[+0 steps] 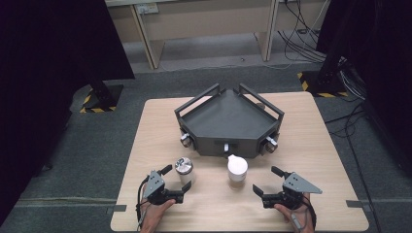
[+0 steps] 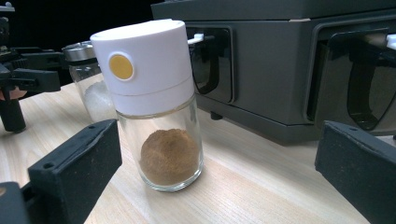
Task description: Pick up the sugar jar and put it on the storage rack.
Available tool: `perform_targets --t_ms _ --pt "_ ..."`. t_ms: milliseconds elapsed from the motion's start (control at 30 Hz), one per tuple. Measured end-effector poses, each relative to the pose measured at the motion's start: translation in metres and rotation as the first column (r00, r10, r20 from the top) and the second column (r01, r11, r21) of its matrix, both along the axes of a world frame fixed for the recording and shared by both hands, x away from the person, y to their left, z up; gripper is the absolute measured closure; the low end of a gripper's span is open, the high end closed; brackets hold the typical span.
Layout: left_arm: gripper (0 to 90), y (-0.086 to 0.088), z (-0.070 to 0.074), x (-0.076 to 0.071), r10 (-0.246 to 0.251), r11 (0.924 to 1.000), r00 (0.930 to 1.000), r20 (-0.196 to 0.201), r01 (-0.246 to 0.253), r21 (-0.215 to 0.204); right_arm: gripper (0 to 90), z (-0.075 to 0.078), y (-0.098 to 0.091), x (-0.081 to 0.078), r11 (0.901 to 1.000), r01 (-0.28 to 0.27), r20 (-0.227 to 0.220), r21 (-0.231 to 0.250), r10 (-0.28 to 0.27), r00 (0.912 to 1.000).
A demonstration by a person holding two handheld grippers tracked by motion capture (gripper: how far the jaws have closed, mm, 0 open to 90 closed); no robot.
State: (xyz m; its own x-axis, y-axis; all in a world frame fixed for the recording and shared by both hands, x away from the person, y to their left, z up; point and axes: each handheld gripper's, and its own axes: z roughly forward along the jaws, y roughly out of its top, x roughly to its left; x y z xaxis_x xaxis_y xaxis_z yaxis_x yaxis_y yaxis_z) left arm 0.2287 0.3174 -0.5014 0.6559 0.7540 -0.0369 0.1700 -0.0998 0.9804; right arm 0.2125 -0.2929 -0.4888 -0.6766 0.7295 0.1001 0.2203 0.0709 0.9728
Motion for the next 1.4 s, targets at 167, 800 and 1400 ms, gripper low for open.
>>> perform_targets --t_ms 167,800,1400 --pt "1.2 -0.002 0.0 0.003 0.004 1.0 1.0 -0.005 -0.004 0.002 0.8 0.0 0.0 0.0 1.0 0.001 0.001 0.002 -0.001 1.0" --pt "1.8 -0.01 0.003 0.018 0.008 1.0 0.9999 -0.013 -0.008 0.001 0.8 0.0 0.0 0.001 1.0 -0.002 -0.001 0.005 0.002 1.0" --pt "12.5 -0.013 0.004 0.03 -0.004 0.9999 0.9992 -0.039 0.004 0.013 0.8 -0.001 0.0 0.001 1.0 -0.003 -0.004 0.006 0.003 1.0"
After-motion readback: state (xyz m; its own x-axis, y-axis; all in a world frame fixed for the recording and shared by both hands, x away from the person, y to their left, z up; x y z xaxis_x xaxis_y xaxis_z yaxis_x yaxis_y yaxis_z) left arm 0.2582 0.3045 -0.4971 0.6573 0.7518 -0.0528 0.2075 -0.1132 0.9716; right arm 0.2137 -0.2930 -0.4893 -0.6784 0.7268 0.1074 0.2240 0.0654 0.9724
